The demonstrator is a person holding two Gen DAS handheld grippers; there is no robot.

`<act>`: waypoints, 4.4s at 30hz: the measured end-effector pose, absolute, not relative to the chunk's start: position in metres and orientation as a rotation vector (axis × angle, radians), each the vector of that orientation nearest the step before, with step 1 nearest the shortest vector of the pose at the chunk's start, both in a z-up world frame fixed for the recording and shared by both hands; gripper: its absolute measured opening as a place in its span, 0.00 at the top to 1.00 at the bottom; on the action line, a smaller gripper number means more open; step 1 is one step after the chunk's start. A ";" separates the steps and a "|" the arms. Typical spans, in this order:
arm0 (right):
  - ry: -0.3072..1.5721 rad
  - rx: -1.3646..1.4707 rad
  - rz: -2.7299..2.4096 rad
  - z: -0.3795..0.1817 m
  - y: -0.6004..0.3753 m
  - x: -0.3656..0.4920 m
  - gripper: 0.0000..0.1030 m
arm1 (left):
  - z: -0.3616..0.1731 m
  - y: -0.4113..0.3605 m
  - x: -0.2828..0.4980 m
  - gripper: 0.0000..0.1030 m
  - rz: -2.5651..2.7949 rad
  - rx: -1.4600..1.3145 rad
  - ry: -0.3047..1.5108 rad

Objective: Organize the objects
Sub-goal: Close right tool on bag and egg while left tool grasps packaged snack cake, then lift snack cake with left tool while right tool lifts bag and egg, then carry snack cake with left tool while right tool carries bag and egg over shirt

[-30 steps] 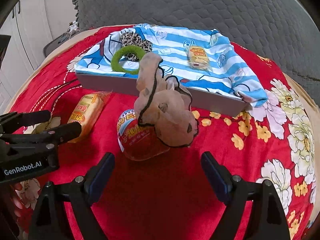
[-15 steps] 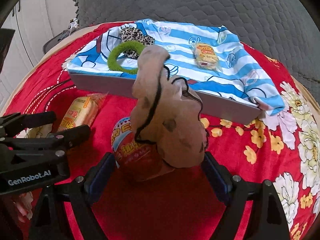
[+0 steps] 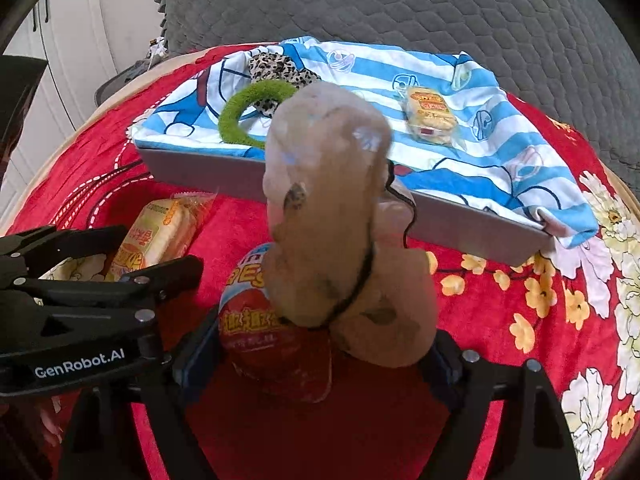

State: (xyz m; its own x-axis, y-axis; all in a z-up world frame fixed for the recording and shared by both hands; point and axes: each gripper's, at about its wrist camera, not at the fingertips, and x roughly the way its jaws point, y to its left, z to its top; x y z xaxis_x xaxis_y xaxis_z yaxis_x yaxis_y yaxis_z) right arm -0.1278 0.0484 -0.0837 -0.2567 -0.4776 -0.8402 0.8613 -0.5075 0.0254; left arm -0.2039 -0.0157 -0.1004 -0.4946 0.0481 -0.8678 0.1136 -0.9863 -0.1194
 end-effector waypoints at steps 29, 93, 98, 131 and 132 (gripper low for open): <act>0.462 1.018 -1.840 -0.064 0.053 -0.128 0.52 | -0.095 -0.010 -0.201 0.62 -2.716 1.571 0.265; 0.421 0.756 -1.975 0.100 0.076 -0.145 0.52 | 0.078 0.001 -0.201 0.62 -2.864 1.260 0.165; 0.421 0.757 -1.972 0.098 0.069 -0.153 0.52 | 0.082 -0.001 -0.215 0.62 -2.865 1.250 0.154; 0.468 0.824 -1.950 0.042 0.015 -0.217 0.52 | 0.027 0.001 -0.303 0.62 -2.827 1.325 0.137; 0.470 0.825 -1.949 0.040 0.014 -0.219 0.52 | 0.025 0.000 -0.305 0.62 -2.826 1.330 0.141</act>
State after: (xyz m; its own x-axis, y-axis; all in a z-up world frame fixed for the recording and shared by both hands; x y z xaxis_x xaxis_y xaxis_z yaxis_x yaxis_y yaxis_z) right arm -0.2186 0.0137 0.0400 -0.3363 -0.6146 -0.7136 0.8722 -0.4891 0.0102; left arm -0.3046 0.0005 0.0247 -0.6381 0.0246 -0.7696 0.0520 -0.9958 -0.0750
